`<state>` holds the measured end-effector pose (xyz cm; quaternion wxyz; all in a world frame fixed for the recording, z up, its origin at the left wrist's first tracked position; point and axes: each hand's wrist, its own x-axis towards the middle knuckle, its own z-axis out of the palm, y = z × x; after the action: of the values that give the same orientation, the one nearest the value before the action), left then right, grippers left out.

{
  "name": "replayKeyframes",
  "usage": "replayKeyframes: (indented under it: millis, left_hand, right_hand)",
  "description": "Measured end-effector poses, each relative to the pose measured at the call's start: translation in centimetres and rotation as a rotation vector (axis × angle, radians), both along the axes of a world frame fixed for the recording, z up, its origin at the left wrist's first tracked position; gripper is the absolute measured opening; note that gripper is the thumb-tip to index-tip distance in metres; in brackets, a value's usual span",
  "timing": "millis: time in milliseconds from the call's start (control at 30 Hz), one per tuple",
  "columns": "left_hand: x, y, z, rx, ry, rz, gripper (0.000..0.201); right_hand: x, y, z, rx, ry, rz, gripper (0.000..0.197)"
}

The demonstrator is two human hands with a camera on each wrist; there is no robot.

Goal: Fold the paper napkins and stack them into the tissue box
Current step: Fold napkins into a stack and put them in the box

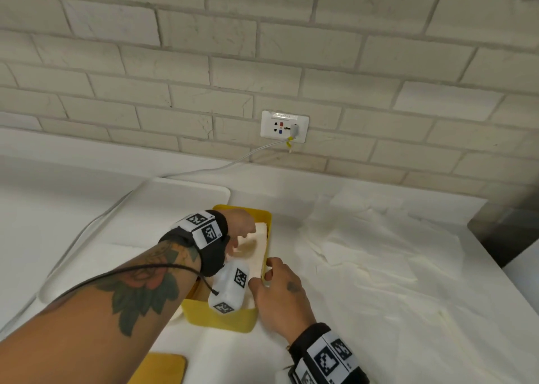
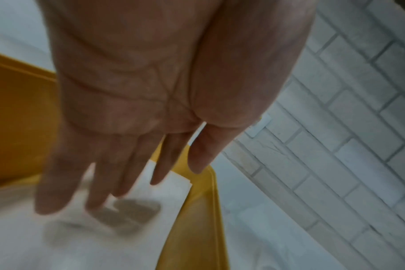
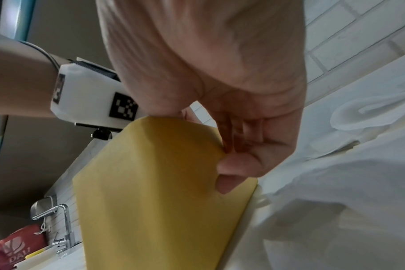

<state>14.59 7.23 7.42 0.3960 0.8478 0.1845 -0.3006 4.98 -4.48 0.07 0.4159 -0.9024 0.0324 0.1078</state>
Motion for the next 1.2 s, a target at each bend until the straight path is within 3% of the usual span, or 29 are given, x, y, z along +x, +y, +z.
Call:
replayKeyframes:
  millis: [167,367,500,633,733,833,933,1033,1200]
  left_hand:
    - [-0.8,-0.4,-1.2,0.06,0.073,-0.212,0.037]
    - [0.0,-0.4,-1.7,0.014,0.04,-0.17,0.038]
    - [-0.2,0.4,-2.5,-0.035,0.075,-0.14,0.042]
    - [-0.9,1.0,-0.1,-0.155,-0.093,-0.054,0.038]
    - [-3.1,1.4,2.4,-0.399,-0.293,-0.012,0.028]
    - [-6.9,1.2,3.3,-0.628,-0.385,-0.021,0.03]
    - [-10.7,-0.1,2.2,-0.708,-0.374,-0.034,0.05]
    - [-13.6,-2.3,0.3,-0.641,-0.371,-0.007,0.022]
    - [-16.4,-5.8,-2.5,-0.534,-0.323,0.092,0.023]
  right_hand:
    - [-0.1,0.2,0.1,0.011,0.014,-0.009,0.033]
    - [-0.2,0.1,0.2,0.034,0.035,-0.024,0.019]
    - [-0.4,0.3,0.6,0.0,0.063,0.001,0.036]
    - [-0.8,-1.8,2.1,0.054,0.062,0.039,0.051]
    - [0.0,-5.6,3.5,0.09,-0.033,-0.048,0.042]
    - [2.1,-10.5,4.0,-0.105,-0.199,-0.137,0.022]
    - [5.0,-14.5,3.5,-0.561,-0.175,0.04,0.027]
    - [7.5,-16.5,2.2,-0.915,0.002,0.278,0.043]
    - [9.4,-17.3,1.1,-1.021,0.099,0.488,0.052]
